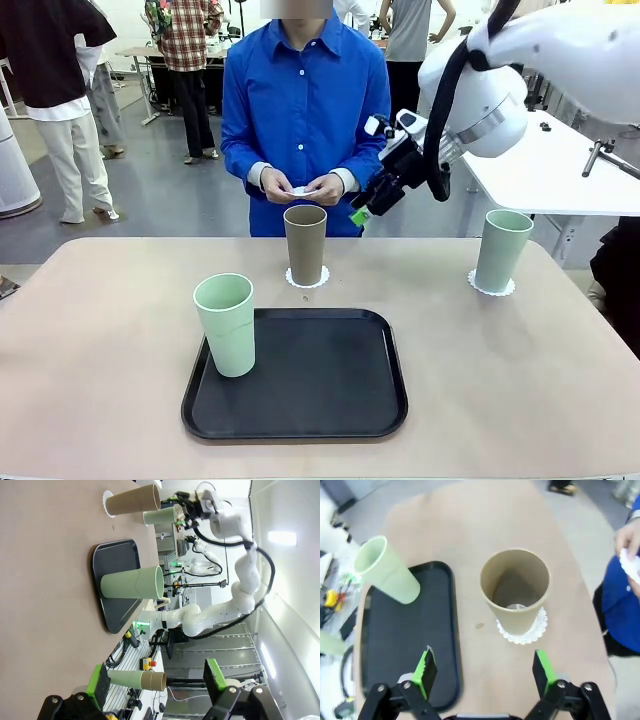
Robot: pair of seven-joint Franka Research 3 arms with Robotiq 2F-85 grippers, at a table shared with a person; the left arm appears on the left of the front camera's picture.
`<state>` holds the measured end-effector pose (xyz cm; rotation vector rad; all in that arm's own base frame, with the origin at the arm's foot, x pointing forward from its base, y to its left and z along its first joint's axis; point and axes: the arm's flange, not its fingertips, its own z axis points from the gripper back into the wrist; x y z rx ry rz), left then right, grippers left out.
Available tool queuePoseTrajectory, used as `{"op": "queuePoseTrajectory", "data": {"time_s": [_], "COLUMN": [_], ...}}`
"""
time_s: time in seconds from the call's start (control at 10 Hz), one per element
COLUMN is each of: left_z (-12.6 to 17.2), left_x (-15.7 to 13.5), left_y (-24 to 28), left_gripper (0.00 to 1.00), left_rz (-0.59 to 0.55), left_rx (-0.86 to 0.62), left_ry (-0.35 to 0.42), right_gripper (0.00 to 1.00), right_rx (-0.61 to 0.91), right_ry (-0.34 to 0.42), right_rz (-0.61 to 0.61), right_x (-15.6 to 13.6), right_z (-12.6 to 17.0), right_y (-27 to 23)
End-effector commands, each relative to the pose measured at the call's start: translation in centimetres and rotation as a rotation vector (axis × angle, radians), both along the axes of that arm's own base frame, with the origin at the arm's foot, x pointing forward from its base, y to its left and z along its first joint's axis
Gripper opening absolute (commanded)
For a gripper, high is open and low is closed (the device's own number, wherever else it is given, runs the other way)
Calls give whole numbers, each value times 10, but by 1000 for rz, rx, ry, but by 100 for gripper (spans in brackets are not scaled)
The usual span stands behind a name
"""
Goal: Place coasters on the table and set cups on them.
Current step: Take one Reusable plastic cup from the Flat Tray and place it on a coaster set by the human.
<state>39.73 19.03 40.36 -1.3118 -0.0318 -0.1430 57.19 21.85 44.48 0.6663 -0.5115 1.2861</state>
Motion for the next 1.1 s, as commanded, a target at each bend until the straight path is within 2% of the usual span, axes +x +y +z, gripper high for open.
{"op": "queuePoseTrajectory", "data": {"time_s": [0.0,0.2,0.4,0.7,0.8,1.0], "left_z": [2,2,2,2,2,2], "left_x": [-1,-1,-1,-1,-1,-1], "left_y": [0,0,0,0,0,0], "left_gripper": [100,100,100,100,100,100], "left_rz": [3,3,3,3,3,3], "left_rx": [-7,-7,-7,-7,-7,-7], "left_ry": [-7,-7,-7,-7,-7,-7], "right_gripper": [100,100,100,100,100,100], "right_rx": [-141,-304,-444,-484,-482,-482], "right_ry": [65,172,233,278,236,236], "right_rz": [-167,-242,-254,-259,-283,-283], "right_x": [-62,-92,-104,-106,-118,-118], "right_z": [21,47,58,72,58,58], "right_y": [24,40,52,36,44,44]}}
